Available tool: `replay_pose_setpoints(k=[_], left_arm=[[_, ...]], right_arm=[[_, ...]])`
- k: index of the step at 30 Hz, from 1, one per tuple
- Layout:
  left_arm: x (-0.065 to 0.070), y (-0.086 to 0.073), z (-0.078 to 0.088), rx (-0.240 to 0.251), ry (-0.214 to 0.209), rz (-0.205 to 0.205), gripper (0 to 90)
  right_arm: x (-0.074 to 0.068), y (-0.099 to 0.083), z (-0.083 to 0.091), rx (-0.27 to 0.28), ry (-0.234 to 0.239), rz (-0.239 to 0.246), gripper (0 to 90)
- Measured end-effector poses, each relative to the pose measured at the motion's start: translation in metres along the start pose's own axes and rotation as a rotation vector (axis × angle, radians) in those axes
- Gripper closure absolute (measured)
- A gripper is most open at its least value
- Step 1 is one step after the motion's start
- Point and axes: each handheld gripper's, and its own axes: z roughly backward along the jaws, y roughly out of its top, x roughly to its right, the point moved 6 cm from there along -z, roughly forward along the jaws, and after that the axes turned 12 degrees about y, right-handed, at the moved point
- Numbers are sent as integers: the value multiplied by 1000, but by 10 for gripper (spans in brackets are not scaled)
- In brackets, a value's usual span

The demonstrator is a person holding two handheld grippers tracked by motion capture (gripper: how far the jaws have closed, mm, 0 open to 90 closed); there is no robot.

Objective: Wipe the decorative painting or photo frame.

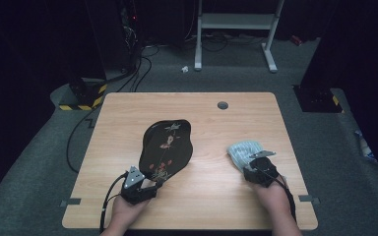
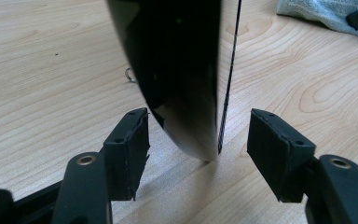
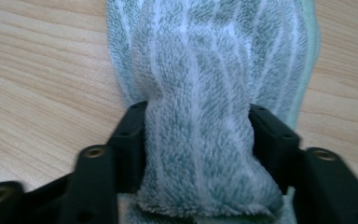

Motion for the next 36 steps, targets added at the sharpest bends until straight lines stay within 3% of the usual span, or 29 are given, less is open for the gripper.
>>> replay_pose_setpoints(k=[6, 12, 15, 17, 20, 24, 30, 36], left_arm=[[1, 0, 0, -3, -2, -4, 391], [1, 0, 0, 0, -4, -5, 392], [2, 0, 2, 17, -11, -13, 397], [2, 1, 3, 39, -6, -15, 397], [-1, 2, 5, 73, -4, 9, 397], [-6, 2, 3, 51, 14, 49, 402], [-3, 1, 2, 33, 22, 8, 408], [-4, 2, 3, 30, 13, 10, 411]], right_arm=[[0, -1, 1, 2, -1, 19, 594], [-1, -4, 2, 38, -12, 26, 650], [1, -3, 8, 86, 7, 7, 661], [-1, -1, 17, 146, 10, 11, 663], [-10, 5, 34, 233, 26, 32, 662], [-25, 11, 52, 320, 67, 48, 661], [-53, 21, 71, 429, 117, 94, 659], [-76, 33, 83, 495, 163, 129, 658]])
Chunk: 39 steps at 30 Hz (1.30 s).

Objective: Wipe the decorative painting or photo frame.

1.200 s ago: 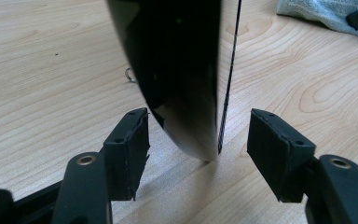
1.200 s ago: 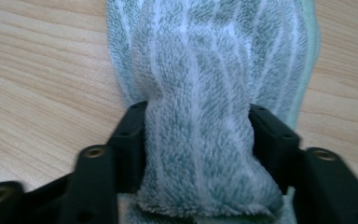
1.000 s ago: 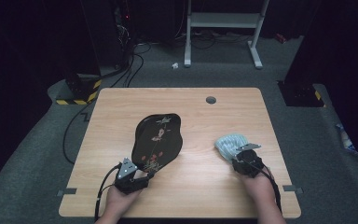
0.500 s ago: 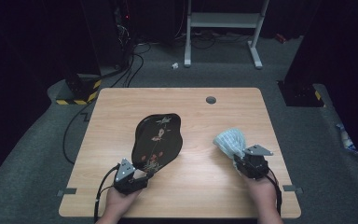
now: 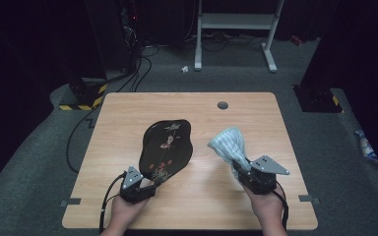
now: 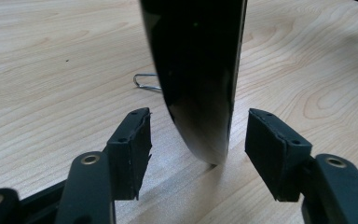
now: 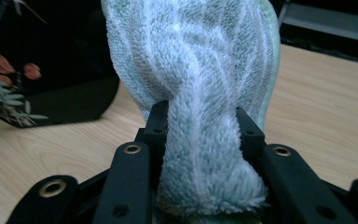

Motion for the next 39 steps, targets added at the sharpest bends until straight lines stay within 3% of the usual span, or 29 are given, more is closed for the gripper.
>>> replay_pose_setpoints(k=[19, 30, 33, 36, 39], left_arm=[[-3, 7, -1, 43, 5, 31, 501], [0, 8, 0, 63, -32, 24, 603], [3, 7, 2, 64, -49, 7, 634], [8, 7, 5, 68, -81, 19, 664], [12, 7, 6, 77, -80, -7, 672]], right_arm=[[-44, 40, -16, 28, 70, 89, 653], [-57, 60, -25, 40, 86, 133, 652], [-57, 61, -27, 39, 87, 139, 652], [-55, 62, -28, 44, 86, 132, 652], [-54, 63, -29, 46, 84, 139, 652]])
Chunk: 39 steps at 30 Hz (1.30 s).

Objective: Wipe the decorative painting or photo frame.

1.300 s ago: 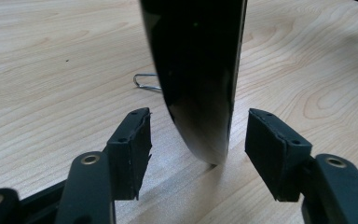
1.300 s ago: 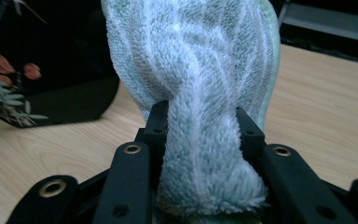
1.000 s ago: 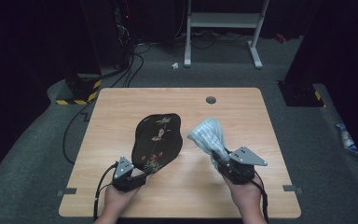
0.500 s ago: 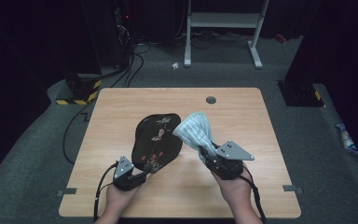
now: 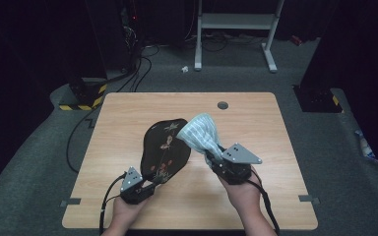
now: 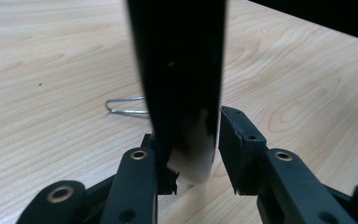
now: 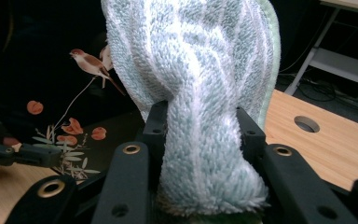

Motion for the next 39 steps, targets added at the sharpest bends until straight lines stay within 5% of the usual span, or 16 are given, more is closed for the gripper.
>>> replay_pose_setpoints(k=[10, 16, 23, 39], left_arm=[[0, 4, -6, 50, 20, 5, 629], [-6, 6, 0, 99, 9, 57, 645], [-4, 5, -1, 89, -21, 48, 785], [-1, 5, -1, 90, -17, 34, 796]], right_arm=[[-2, 5, -11, 1, 23, 12, 652], [-5, 14, -22, -8, 23, 36, 652], [-7, 17, -41, -42, 16, 61, 652], [-29, 31, -63, -31, 62, 125, 652]])
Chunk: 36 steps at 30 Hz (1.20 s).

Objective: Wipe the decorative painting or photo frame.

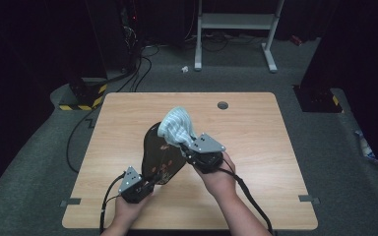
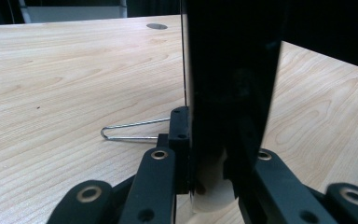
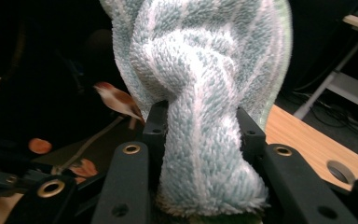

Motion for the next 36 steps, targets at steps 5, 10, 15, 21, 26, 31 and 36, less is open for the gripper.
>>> replay_pose_setpoints(k=[5, 10, 15, 21, 26, 31, 36], left_arm=[[0, 0, 0, 0, 2, -7, 795], [0, 0, 0, 0, 3, -11, 794], [0, 0, 0, 1, 4, -14, 792], [0, 0, 0, 0, 3, -14, 793], [1, 0, 0, 1, 4, -13, 792], [1, 0, 0, 3, 5, -16, 791], [1, 0, 0, 2, 7, -24, 791]], right_arm=[[-21, 7, -5, 9, 50, 35, 652], [-45, 13, -11, 21, 105, 59, 652], [-59, 16, -15, 31, 140, 75, 652], [-51, 18, -14, 36, 120, 56, 653], [-19, 14, -14, 33, 59, 6, 654], [18, 8, -14, 26, -18, -65, 654], [17, 8, -15, 29, -14, -70, 654]])
